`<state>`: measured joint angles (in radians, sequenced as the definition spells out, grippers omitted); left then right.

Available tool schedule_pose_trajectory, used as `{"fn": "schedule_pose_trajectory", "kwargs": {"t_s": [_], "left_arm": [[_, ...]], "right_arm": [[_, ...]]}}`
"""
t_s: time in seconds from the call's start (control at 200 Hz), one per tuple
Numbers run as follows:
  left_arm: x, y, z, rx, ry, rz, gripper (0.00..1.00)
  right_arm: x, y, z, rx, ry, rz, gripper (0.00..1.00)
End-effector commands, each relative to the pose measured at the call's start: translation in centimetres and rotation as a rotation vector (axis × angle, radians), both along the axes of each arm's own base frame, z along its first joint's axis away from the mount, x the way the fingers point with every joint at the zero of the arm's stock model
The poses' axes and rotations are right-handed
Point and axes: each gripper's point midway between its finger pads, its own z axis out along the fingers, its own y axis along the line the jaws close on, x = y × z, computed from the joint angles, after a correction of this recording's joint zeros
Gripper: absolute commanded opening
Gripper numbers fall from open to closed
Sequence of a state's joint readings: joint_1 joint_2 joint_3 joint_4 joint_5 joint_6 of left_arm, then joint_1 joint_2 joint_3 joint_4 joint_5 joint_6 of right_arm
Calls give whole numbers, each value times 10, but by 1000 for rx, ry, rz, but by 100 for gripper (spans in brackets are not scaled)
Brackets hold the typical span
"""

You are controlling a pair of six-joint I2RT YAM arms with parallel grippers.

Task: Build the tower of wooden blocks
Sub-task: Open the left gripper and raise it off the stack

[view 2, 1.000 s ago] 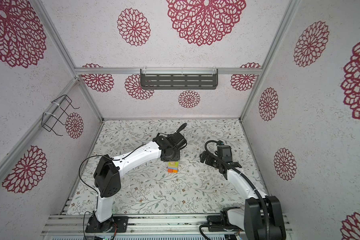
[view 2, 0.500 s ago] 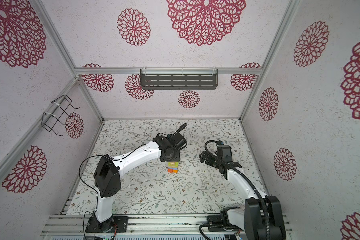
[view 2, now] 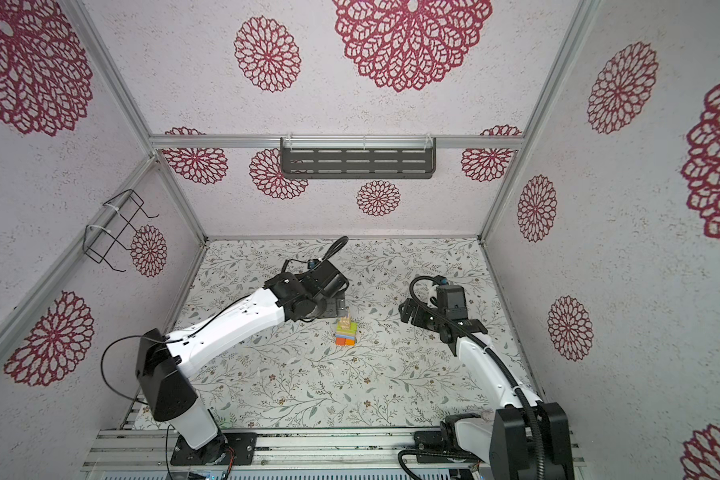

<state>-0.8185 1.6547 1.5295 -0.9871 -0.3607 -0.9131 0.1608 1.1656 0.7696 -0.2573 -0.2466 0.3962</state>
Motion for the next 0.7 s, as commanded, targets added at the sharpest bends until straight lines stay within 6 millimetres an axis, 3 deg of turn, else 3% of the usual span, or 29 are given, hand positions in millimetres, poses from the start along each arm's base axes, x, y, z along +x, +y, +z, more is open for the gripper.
{"fn": "schedule_pose_trajectory", "kwargs": {"t_s": [0.0, 0.185, 0.325, 0.43, 0.695], "left_arm": [[7, 32, 1, -32, -33, 78, 97], [-4, 84, -3, -97, -55, 144, 97], [-14, 120, -9, -204, -97, 196, 97], [-23, 146, -15, -239, -116, 246, 97], [-46, 154, -15, -330, -171, 235, 97]], "right_arm": [[5, 15, 30, -48, -50, 87, 96], [27, 68, 45, -151, -27, 245, 94], [50, 130, 52, -233, -44, 428, 91], [65, 178, 45, -287, -34, 565, 87], [85, 287, 22, -359, -53, 837, 79]]}}
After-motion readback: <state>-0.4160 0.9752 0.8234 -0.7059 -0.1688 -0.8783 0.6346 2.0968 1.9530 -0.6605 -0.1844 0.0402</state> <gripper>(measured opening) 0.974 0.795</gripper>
